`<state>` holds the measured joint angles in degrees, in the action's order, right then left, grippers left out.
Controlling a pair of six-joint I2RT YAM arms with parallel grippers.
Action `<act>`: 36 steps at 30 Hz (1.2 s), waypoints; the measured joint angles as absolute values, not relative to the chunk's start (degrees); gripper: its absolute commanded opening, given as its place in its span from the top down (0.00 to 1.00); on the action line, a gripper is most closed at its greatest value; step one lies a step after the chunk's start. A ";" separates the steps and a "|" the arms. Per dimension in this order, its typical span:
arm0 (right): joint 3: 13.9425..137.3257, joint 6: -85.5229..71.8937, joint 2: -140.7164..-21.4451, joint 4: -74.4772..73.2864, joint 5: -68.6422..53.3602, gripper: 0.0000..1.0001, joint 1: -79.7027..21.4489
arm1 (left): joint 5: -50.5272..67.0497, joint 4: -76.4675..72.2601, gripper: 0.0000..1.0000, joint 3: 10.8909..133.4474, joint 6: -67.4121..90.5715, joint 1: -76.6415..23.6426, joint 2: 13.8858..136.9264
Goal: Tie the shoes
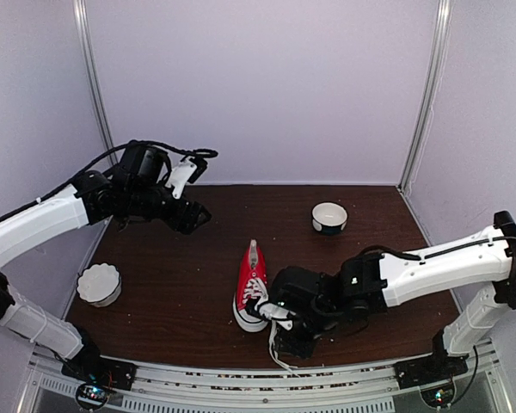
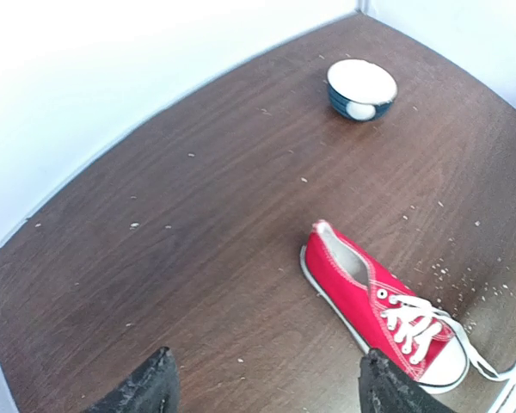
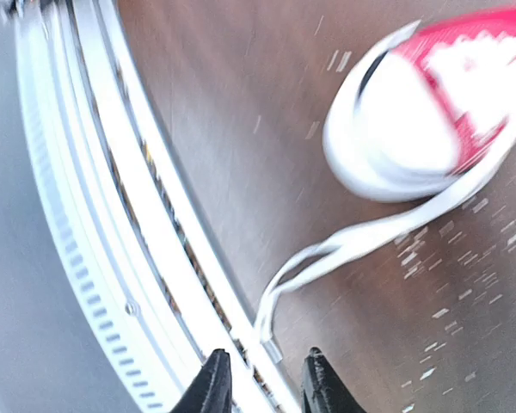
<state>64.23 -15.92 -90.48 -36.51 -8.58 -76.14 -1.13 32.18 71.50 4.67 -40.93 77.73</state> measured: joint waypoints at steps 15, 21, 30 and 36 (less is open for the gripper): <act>75.94 -11.81 -105.30 -44.01 -6.55 0.76 -81.41 | -1.80 31.29 0.25 68.71 3.92 -39.44 75.05; 77.76 -8.62 -110.83 -47.03 -6.11 0.75 -81.41 | -2.24 31.33 0.25 68.71 3.90 -39.44 75.88; 78.17 -7.07 -112.92 -49.56 -4.84 0.94 -81.41 | -2.57 31.33 0.25 68.71 3.90 -39.44 76.79; 78.30 -6.79 -113.16 -50.19 -4.80 1.00 -81.03 | -2.57 31.35 0.25 68.71 3.88 -39.44 77.34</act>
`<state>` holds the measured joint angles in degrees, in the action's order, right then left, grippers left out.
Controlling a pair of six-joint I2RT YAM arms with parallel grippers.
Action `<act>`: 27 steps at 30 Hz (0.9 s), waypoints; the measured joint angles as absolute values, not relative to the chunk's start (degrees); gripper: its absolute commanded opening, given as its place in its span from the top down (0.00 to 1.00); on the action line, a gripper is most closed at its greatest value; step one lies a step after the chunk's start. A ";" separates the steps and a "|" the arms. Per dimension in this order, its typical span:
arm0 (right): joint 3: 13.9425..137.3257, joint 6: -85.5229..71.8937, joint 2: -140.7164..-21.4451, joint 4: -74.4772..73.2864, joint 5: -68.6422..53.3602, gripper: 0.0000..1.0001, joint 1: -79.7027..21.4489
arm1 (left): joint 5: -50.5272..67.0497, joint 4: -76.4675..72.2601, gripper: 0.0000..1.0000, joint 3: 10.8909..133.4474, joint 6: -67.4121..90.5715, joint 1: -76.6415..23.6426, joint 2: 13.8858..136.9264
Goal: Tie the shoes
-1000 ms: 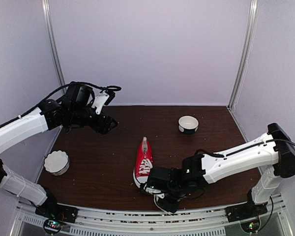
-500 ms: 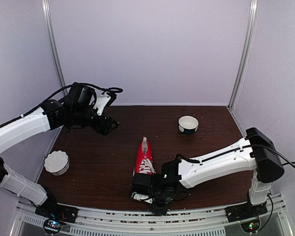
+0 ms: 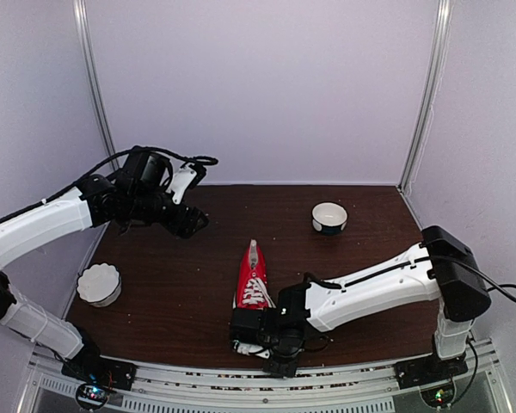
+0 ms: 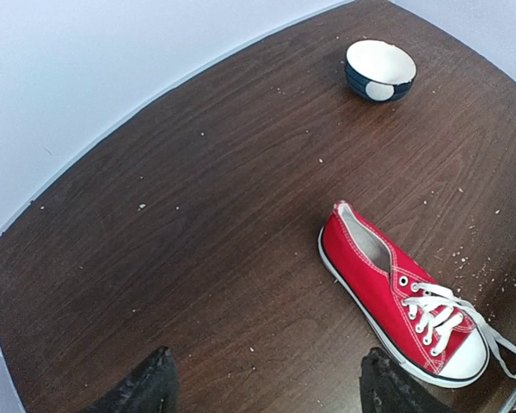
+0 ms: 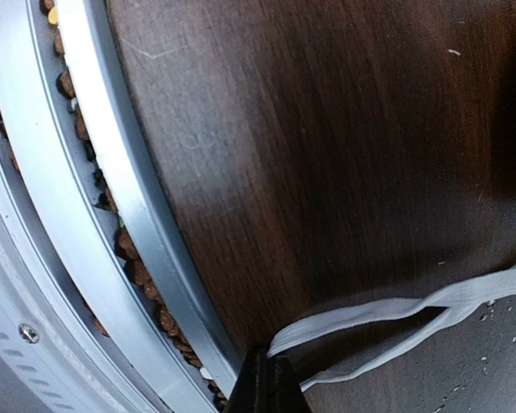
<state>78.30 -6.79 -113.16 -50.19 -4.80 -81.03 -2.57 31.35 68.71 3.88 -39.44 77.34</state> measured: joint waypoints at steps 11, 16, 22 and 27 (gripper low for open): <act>77.58 -9.06 -95.79 -45.17 -15.38 1.00 -69.47 | 6.37 26.26 0.32 63.88 -0.12 -39.44 70.91; 75.55 -13.78 -81.19 -33.08 -22.76 1.00 -57.69 | 18.61 18.72 0.36 58.04 -4.49 -39.66 62.30; 76.90 -17.54 -83.92 -22.24 -27.90 1.00 -56.29 | 25.50 14.48 0.25 56.55 -9.32 -44.29 65.87; 78.83 -20.16 -89.89 -17.06 -30.28 1.00 -56.45 | 28.10 10.44 0.24 54.19 -10.59 -45.45 67.57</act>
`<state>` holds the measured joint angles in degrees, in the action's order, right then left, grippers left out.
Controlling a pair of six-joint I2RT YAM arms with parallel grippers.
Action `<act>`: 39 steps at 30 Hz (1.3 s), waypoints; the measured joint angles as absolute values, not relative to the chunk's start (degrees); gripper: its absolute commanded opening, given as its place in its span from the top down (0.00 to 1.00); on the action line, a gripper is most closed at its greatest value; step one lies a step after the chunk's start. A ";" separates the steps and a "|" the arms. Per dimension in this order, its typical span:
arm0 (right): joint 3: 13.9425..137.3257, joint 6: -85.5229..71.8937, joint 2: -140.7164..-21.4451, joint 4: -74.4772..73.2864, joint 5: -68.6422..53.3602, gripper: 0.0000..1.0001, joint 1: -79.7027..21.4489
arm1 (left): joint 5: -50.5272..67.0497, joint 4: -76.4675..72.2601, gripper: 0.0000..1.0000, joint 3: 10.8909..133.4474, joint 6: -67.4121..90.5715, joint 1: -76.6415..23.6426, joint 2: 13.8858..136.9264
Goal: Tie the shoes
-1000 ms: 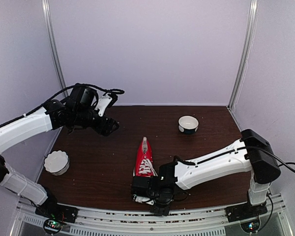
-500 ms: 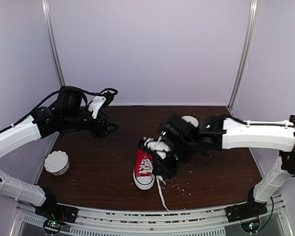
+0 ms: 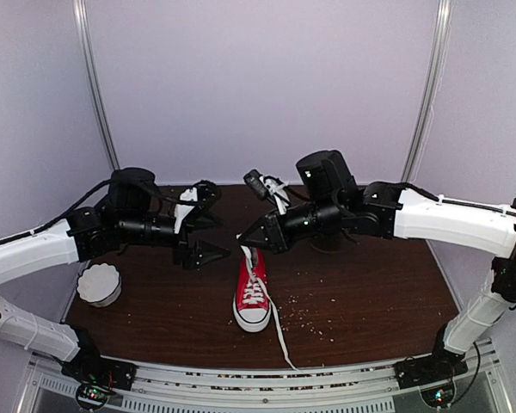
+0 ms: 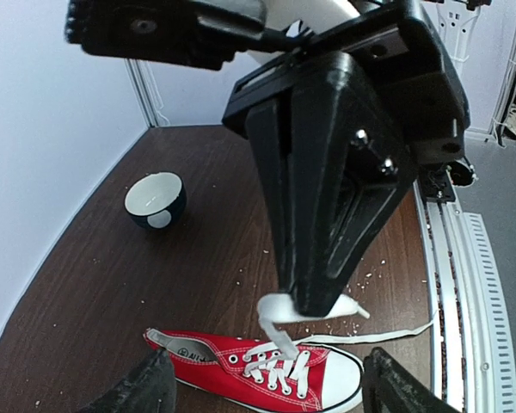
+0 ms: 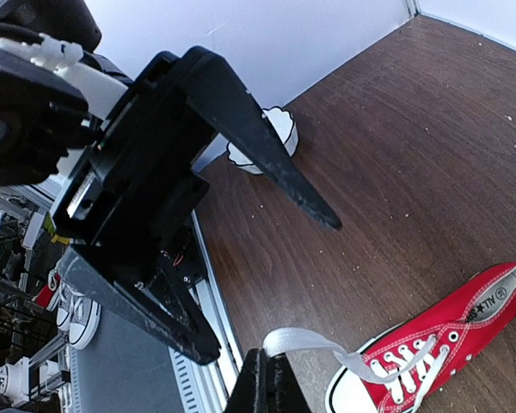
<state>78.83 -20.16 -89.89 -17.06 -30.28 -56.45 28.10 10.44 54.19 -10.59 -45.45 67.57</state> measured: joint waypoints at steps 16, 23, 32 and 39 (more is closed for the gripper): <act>80.86 -24.49 -91.83 -8.19 -35.55 1.00 -56.45 | 25.45 2.76 0.53 52.01 -13.41 -46.41 70.85; 80.86 -24.47 -91.83 -8.14 -36.01 1.00 -56.45 | 24.95 0.36 0.89 52.01 -11.92 -46.46 72.29; 80.07 -23.83 -91.83 -10.72 -34.61 1.00 -56.45 | 27.40 -5.43 1.00 50.11 -8.64 -46.46 70.96; 78.63 -20.80 -89.45 -16.71 -28.23 0.49 -56.55 | 24.51 -5.23 1.00 50.15 -6.02 -46.50 71.05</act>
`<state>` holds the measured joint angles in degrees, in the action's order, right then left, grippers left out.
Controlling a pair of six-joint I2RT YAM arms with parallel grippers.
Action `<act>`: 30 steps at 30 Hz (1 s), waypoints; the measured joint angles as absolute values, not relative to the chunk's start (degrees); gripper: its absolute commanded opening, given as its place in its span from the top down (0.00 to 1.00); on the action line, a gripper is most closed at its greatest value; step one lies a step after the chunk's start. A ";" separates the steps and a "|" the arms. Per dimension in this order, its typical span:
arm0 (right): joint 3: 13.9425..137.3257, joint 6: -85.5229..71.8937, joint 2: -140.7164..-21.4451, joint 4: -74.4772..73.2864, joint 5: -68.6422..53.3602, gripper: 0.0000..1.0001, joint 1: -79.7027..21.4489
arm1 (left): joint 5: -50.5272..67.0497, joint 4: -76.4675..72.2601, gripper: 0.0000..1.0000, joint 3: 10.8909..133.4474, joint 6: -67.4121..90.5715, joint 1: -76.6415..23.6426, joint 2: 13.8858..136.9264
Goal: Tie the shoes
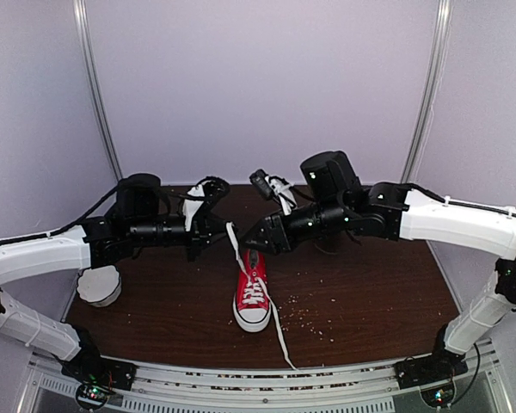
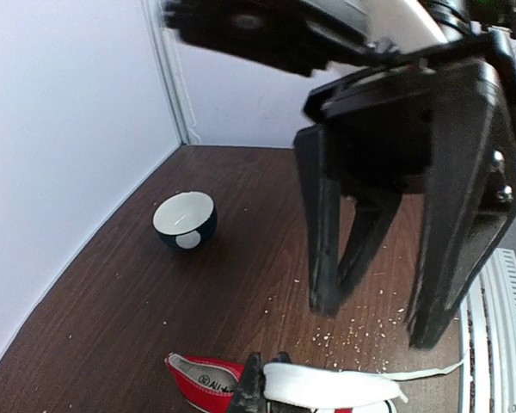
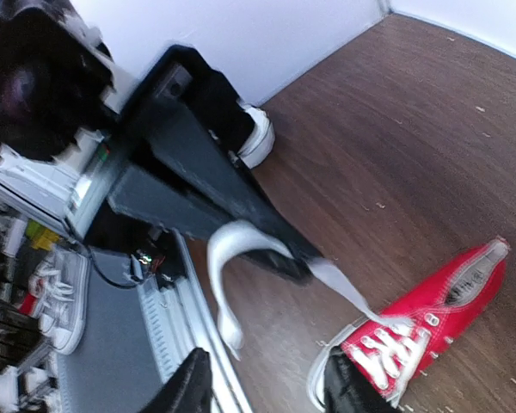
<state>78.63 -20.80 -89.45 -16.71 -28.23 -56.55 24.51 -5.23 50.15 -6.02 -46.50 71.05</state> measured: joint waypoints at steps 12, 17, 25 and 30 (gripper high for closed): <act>63.94 -21.43 -87.42 -37.45 -2.02 0.30 -72.03 | 17.15 -4.49 1.00 50.13 3.11 -46.50 70.78; 64.58 -21.65 -99.61 -41.10 -1.15 0.36 -78.87 | 16.45 -4.78 1.00 49.71 4.05 -46.50 69.78; 64.69 -21.21 -103.15 -43.46 -1.06 0.61 -79.48 | 15.73 -4.69 1.00 49.23 4.19 -46.50 69.14; 64.47 -21.85 -103.31 -43.38 -1.02 0.97 -79.48 | 15.03 -4.71 1.00 49.17 3.95 -46.50 68.53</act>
